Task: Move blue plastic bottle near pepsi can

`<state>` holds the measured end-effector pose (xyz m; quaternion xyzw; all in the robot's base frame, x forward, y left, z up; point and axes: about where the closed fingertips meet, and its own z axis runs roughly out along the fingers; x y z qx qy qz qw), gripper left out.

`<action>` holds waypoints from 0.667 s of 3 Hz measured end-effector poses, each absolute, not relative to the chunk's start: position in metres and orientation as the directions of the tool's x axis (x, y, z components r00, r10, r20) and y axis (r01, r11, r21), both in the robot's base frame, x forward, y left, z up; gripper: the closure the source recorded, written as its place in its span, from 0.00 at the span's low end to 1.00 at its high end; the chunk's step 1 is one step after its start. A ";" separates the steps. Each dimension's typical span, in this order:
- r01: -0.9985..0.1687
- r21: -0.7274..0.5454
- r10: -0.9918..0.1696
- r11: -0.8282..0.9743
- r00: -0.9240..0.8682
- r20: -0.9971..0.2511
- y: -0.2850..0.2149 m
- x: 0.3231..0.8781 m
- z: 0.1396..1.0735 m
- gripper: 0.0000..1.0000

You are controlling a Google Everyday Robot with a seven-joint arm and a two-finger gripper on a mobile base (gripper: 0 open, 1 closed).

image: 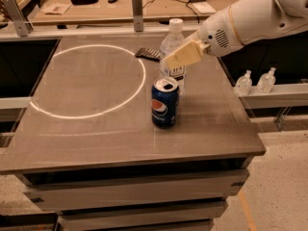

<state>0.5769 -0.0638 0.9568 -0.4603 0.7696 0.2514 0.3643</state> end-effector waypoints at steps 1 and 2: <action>-0.898 0.039 -0.519 0.439 -0.289 -0.805 -0.057 0.585 0.955 1.00; -0.904 0.032 -0.517 0.426 -0.272 -0.812 -0.052 0.589 0.950 1.00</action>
Offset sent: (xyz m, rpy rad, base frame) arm 0.0185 0.0126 -0.0109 0.0291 -0.0485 0.0328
